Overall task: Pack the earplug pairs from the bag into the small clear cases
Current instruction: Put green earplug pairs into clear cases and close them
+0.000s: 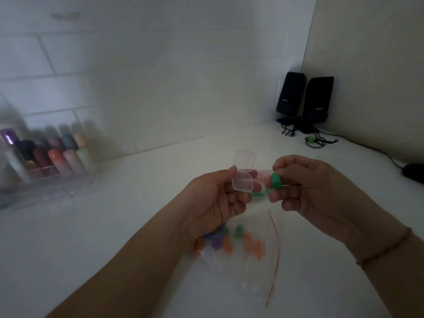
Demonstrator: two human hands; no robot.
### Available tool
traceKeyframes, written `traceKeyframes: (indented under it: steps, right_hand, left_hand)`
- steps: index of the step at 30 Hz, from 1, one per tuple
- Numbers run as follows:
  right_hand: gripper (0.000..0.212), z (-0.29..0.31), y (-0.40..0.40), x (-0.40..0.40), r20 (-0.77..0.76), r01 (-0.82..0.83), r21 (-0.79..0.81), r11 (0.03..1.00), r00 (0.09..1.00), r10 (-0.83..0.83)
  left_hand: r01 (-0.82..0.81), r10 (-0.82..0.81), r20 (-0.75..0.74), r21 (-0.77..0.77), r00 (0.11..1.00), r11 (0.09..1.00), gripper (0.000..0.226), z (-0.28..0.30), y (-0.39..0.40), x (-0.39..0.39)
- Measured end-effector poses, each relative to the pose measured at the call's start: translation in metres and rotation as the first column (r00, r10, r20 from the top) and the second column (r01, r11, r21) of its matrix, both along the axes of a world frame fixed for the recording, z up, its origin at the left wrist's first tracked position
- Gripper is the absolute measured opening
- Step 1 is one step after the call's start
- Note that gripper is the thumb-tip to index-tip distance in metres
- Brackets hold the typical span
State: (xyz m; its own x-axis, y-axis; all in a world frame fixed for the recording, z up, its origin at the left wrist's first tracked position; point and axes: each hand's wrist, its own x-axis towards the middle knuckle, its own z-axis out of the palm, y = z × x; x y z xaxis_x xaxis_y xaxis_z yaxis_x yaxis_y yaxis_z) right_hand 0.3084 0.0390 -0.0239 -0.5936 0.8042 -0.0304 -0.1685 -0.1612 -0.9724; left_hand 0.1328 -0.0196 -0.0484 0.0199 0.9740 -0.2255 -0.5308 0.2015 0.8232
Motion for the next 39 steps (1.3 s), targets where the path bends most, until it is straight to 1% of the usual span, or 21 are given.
traceKeyframes:
  steps: [1,2,4,7,9,11,12,13,14,15,16,17,23,27,31,34,35,36,37,38,39]
  right_hand:
    - [0.009,-0.001,0.002,0.0,-0.025,0.011,-0.021,1.0,1.0,-0.012]
    - [0.007,-0.002,0.003,0.0,-0.056,0.019,-0.032,0.999,0.998,-0.021]
    - [0.018,-0.003,0.005,0.0,-0.13,0.029,-0.055,0.998,0.991,-0.036]
    - [0.024,-0.003,0.005,0.001,-0.218,0.038,-0.088,0.995,0.974,-0.056]
    - [0.024,-0.003,0.002,-0.001,-0.189,0.066,0.004,0.998,0.98,-0.064]
    - [0.021,-0.004,-0.004,-0.004,-0.071,0.129,0.239,0.962,0.991,-0.115]
    - [0.021,-0.006,-0.007,-0.006,0.009,0.161,0.395,0.904,0.984,-0.179]
    - [0.021,-0.01,-0.01,-0.008,0.089,0.18,0.559,0.809,0.958,-0.274]
    - [0.02,-0.013,-0.013,-0.01,0.154,0.161,0.71,0.686,0.915,-0.374]
    - [0.019,-0.016,-0.016,-0.012,0.188,0.117,0.815,0.567,0.873,-0.451]
    - [0.017,-0.018,-0.019,-0.014,0.198,0.082,0.869,0.489,0.847,-0.494]
    - [0.016,-0.02,-0.021,-0.016,0.198,0.072,0.884,0.462,0.838,-0.508]
    - [0.013,-0.02,-0.022,-0.017,0.122,0.159,0.884,0.44,0.83,-0.545]
    - [0.013,-0.021,-0.022,-0.019,0.13,0.139,0.9,0.413,0.82,-0.558]
    - [0.008,-0.016,-0.022,-0.018,0.144,0.051,0.917,0.396,0.882,-0.448]
    - [0.007,-0.001,-0.018,-0.007,0.093,0.11,0.92,0.375,0.871,-0.483]
    - [0.011,0.005,-0.016,0.0,0.092,0.124,0.915,0.384,0.861,-0.5]
    - [0.016,0.012,-0.014,0.008,0.147,0.089,0.902,0.423,0.857,-0.494]
    - [0.017,0.017,-0.013,0.016,0.281,-0.029,0.874,0.485,0.845,-0.455]
    - [0.014,0.02,-0.014,0.025,0.478,-0.225,0.803,0.552,0.796,-0.371]
    - [0.012,0.023,-0.016,0.032,0.657,-0.408,0.681,0.608,0.707,-0.261]
  left_hand:
    - [-0.002,0.002,0.008,-0.002,1.0,1.0,0.037,0.0,0.0,0.0]
    - [-0.004,0.005,0.016,-0.003,1.0,1.0,0.037,0.0,0.0,-0.001]
    - [-0.008,0.008,0.025,-0.004,1.0,1.0,0.036,0.001,0.0,-0.001]
    - [-0.005,0.005,0.018,0.006,1.0,1.0,0.036,0.0,0.0,-0.001]
    - [0.004,-0.004,0.013,0.012,1.0,1.0,0.035,0.0,0.0,0.0]
    - [0.01,-0.011,0.013,0.008,1.0,1.0,0.034,-0.001,0.0,0.002]
    - [0.017,-0.017,0.01,0.007,1.0,1.0,0.035,-0.002,0.0,0.002]
    - [0.027,-0.027,0.009,0.009,1.0,1.0,0.035,-0.002,-0.001,0.002]
    - [0.039,-0.039,0.014,0.014,0.999,0.999,0.035,-0.002,-0.001,0.002]
    - [0.051,-0.051,0.021,0.022,0.998,0.998,0.035,-0.002,-0.002,0.002]
    - [0.062,-0.063,0.028,0.029,0.998,0.998,0.036,-0.002,-0.003,0.002]
    - [0.073,-0.075,0.031,0.036,0.997,0.997,0.037,-0.002,-0.004,0.002]
    - [0.148,-0.152,0.046,0.089,0.987,0.985,0.038,0.0,-0.007,0.003]
    - [0.15,-0.156,0.055,0.102,0.986,0.983,0.038,0.0,-0.007,0.003]
    - [0.086,-0.092,0.072,0.078,0.993,0.993,0.039,0.001,-0.005,0.002]
    - [0.002,-0.006,0.107,0.041,0.994,0.999,0.04,0.004,-0.003,-0.002]
    - [-0.034,0.03,0.113,0.031,0.993,0.999,0.042,0.005,-0.002,-0.004]
    - [-0.074,0.071,0.122,0.022,0.99,0.997,0.041,0.006,-0.002,-0.006]
    - [-0.116,0.113,0.132,0.012,0.985,0.993,0.038,0.006,0.0,-0.008]
    - [-0.151,0.149,0.146,0.004,0.978,0.989,0.034,0.006,0.0,-0.01]
    - [-0.177,0.175,0.159,-0.004,0.972,0.984,0.033,0.006,0.001,-0.012]
